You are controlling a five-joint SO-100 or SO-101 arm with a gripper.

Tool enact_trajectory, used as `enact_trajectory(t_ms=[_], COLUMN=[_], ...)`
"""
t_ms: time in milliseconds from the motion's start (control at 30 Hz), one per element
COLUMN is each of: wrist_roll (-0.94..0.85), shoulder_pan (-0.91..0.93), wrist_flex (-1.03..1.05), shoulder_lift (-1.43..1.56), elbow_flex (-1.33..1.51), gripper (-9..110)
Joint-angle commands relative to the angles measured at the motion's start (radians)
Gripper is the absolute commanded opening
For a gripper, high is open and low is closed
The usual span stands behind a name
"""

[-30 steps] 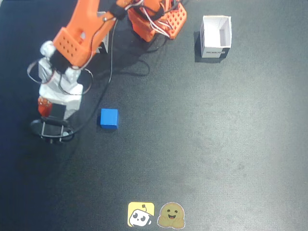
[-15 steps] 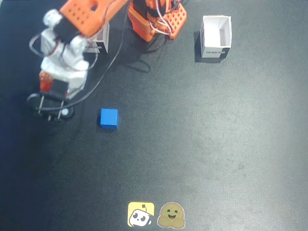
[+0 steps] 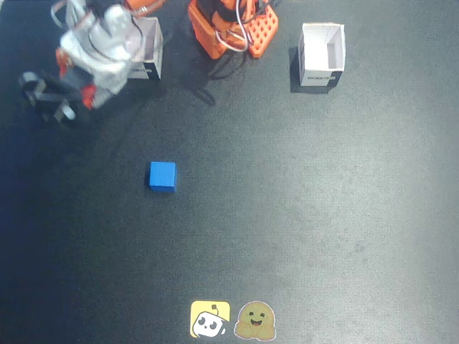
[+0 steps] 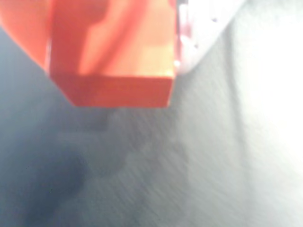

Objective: Put the red cube in the right box and the blue cube in the left box.

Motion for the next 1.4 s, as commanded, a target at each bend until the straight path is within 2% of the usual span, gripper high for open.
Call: enact_trajectory(t_ms=[0, 333, 733, 1367], wrist_roll=[0.035, 0.163, 0.342, 0.491], shoulder_pan=[0.052, 0.169, 0.186, 0.307], wrist_flex=[0.015, 0.152, 0.282, 0.423], shoulder_lift=[0.08, 0.222, 0.327, 0.41], elbow_flex=[0.009, 0.054, 0.101, 0.167], gripper=[13, 13, 13, 13])
